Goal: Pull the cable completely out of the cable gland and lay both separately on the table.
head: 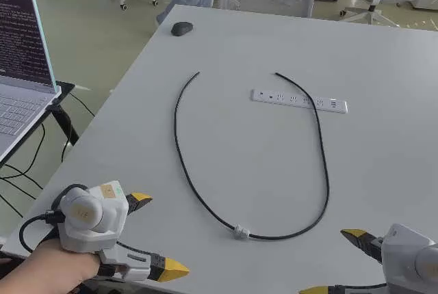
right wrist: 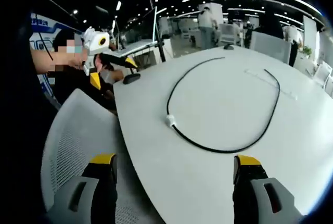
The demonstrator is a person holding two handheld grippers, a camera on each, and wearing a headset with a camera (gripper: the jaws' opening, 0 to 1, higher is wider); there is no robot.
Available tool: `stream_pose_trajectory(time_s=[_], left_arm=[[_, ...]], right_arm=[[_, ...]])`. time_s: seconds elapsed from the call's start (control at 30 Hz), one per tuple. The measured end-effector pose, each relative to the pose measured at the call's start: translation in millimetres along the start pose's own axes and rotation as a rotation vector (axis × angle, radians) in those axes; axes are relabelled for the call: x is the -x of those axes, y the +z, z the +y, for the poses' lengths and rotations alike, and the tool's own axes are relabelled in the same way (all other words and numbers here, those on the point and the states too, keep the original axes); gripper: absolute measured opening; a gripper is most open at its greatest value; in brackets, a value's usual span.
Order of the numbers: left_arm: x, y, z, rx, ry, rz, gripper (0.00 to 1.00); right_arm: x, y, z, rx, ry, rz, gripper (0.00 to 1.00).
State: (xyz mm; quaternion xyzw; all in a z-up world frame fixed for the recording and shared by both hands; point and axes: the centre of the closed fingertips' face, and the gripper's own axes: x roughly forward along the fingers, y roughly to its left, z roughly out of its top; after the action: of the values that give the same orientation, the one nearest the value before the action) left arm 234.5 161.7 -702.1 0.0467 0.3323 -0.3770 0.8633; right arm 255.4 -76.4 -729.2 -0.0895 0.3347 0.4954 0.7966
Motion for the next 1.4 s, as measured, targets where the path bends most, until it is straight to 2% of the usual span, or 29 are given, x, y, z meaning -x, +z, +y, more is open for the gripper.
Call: stream_pose_trajectory(time_s=[0.4,0.63,0.77,0.93,1.07,1.13,1.23,1.4], left_arm=[[-0.9,1.0,0.6,0.000,0.009,0.008,0.98],[-3.2,1.4,-3.6,-0.016,0.000,0.019,0.98],[-4.2,-0.4,-2.7,-0.014,0.003,0.022,0.98],[-3.4,-1.5,-1.3,-0.020,0.016,0.022,0.98],[-3.0,-6.5,1.9,-0.001,0.020,0.014,0.98],[-2.7,-6.9,2.2,0.003,0.020,0.011,0.98],[0.4,-4.1,1.6,0.007,0.021,-0.004,0.98],[0.9,-7.1,3.2,0.010,0.021,-0.010,0.99]], right_arm=[[-0.9,-12.7,4.7,0.009,0.019,0.027,0.91],[2.7,-7.4,8.0,-0.003,0.027,0.004,0.90],[0.1,-13.1,6.8,0.013,0.029,0.031,0.90],[-2.5,-5.5,7.5,0.015,0.037,0.020,0.89],[-9.3,-0.4,6.6,0.024,0.041,0.035,0.88],[-11.8,7.9,8.3,0.028,0.047,0.025,0.88],[-19.1,20.2,9.8,0.029,0.056,0.006,0.87],[-32.7,27.2,8.3,0.044,0.060,0.021,0.86]])
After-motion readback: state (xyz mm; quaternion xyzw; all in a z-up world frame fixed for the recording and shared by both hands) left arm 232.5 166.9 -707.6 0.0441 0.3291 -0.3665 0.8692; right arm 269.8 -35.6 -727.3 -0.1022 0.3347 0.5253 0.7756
